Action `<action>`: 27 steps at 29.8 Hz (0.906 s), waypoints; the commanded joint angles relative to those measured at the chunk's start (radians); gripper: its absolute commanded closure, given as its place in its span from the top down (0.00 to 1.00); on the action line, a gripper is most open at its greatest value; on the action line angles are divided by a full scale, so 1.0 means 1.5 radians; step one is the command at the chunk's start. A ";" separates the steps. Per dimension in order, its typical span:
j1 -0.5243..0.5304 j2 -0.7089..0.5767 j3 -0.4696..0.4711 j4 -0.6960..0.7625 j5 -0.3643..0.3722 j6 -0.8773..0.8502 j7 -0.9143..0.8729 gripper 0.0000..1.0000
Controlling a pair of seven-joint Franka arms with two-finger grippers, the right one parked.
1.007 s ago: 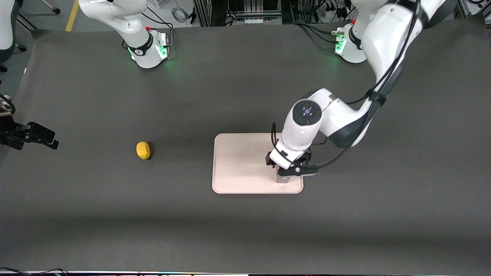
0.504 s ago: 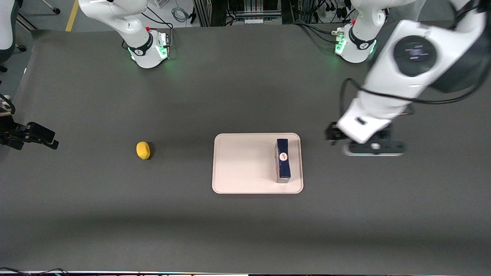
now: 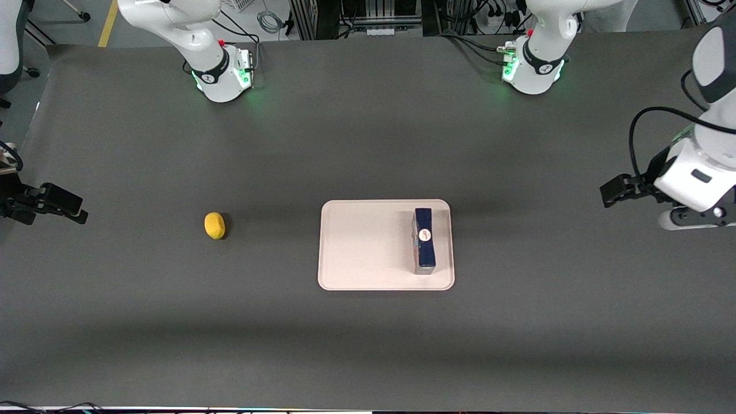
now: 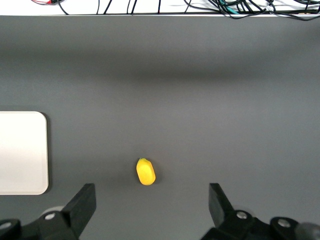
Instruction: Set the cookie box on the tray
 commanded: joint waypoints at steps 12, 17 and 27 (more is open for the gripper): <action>-0.017 -0.024 -0.009 -0.017 -0.006 -0.002 -0.020 1.00; -0.018 -0.023 -0.010 -0.017 -0.005 -0.003 -0.018 1.00; -0.020 -0.020 -0.013 -0.014 0.007 -0.001 0.062 1.00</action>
